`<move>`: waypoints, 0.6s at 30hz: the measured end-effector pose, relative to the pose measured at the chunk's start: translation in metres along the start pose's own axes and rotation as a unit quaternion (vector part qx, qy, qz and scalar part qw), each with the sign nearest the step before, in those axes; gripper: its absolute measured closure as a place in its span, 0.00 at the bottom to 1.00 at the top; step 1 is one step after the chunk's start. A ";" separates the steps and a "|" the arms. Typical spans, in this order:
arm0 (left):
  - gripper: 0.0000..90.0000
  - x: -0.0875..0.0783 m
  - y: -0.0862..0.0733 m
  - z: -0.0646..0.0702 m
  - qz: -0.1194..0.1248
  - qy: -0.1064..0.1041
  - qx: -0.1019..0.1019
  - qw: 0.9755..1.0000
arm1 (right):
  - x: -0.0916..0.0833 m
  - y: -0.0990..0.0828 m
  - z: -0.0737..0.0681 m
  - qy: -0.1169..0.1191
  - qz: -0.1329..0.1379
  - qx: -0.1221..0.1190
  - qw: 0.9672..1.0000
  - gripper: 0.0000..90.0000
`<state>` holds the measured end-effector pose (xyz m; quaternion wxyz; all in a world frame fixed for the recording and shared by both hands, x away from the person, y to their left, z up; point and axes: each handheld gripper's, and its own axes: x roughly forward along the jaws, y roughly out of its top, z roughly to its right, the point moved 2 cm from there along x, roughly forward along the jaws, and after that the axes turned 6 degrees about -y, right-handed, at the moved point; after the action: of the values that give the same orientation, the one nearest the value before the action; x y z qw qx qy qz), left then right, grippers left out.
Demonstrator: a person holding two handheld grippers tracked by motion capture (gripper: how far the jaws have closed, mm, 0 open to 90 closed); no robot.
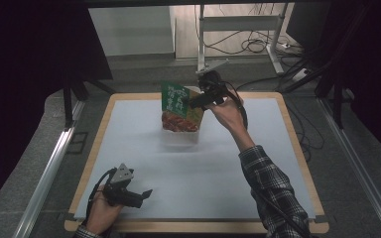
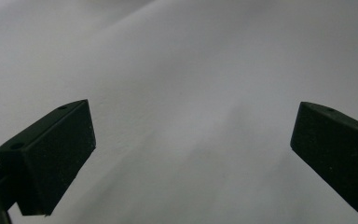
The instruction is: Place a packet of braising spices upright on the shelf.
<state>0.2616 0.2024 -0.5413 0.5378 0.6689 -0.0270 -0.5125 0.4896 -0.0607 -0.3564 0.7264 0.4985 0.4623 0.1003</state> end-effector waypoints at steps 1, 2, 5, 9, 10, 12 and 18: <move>0.00 0.000 0.000 0.000 0.000 0.000 0.000 1.000 | -0.001 -0.001 0.000 0.000 0.000 -0.002 1.000 0.07; 0.00 0.000 0.000 0.000 0.000 0.000 0.000 1.000 | -0.002 -0.002 0.000 0.002 0.000 0.000 1.000 0.06; 0.00 0.000 0.000 0.000 0.000 0.000 0.000 1.000 | -0.005 -0.006 0.002 -0.001 0.002 0.001 1.000 0.04; 0.00 0.000 0.000 0.000 0.000 0.001 0.000 1.000 | -0.011 -0.011 0.003 -0.002 0.006 0.003 1.000 0.01; 0.00 0.000 0.000 0.000 0.000 0.001 0.000 1.000 | -0.012 -0.012 0.003 -0.002 0.006 0.002 1.000 0.00; 0.00 0.000 0.000 0.000 0.000 0.001 0.000 1.000 | -0.016 -0.016 0.003 -0.005 0.009 0.001 1.000 0.00; 0.00 0.001 0.000 0.001 -0.002 0.001 0.001 1.000 | -0.023 -0.022 0.002 -0.007 0.019 0.000 1.000 0.00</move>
<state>0.2615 0.2015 -0.5416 0.5361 0.6699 -0.0264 -0.5129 0.4715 -0.0868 -0.3613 0.7276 0.5076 0.4480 0.1104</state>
